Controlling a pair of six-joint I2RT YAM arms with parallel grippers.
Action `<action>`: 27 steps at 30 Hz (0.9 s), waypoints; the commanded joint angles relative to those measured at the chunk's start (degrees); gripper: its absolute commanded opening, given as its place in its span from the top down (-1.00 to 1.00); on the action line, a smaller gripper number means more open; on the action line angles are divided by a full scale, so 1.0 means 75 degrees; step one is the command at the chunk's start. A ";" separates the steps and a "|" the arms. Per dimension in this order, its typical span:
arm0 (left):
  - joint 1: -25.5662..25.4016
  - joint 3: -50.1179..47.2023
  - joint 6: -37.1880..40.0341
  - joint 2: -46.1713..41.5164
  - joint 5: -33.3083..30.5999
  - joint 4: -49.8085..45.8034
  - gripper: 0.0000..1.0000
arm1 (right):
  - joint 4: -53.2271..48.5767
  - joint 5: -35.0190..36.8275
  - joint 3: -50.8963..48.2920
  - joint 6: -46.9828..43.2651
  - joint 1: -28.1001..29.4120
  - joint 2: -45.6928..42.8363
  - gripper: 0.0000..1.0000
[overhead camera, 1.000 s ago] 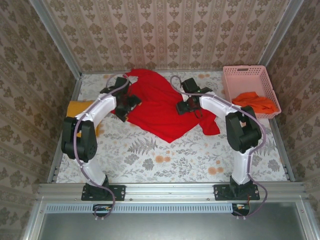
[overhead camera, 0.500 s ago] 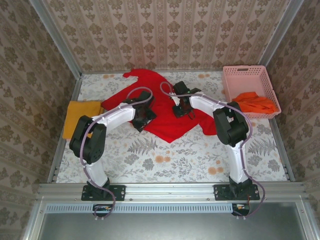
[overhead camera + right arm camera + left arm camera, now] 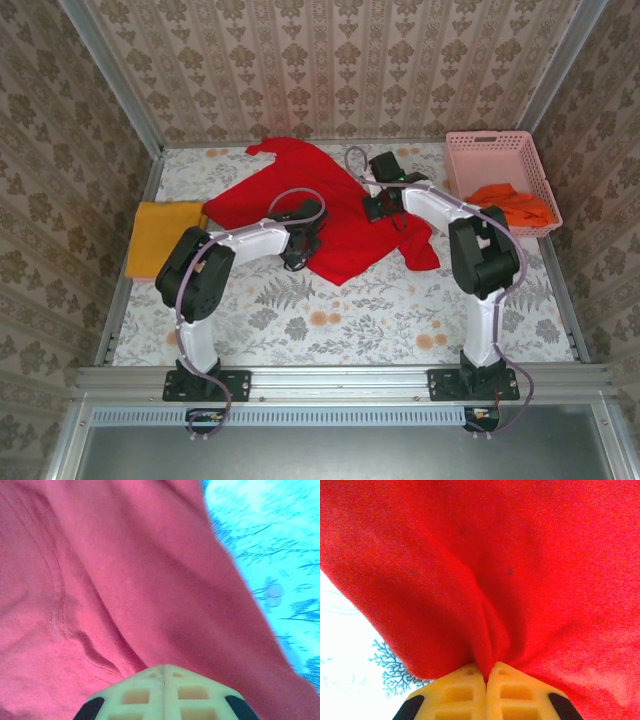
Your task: Fold and stack the t-shirts
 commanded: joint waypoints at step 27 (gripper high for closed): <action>0.1936 -0.2010 0.2296 -0.3048 0.0265 -0.0161 0.04 | 0.1483 -0.0201 -0.1653 -0.0338 0.2056 -0.1182 -0.07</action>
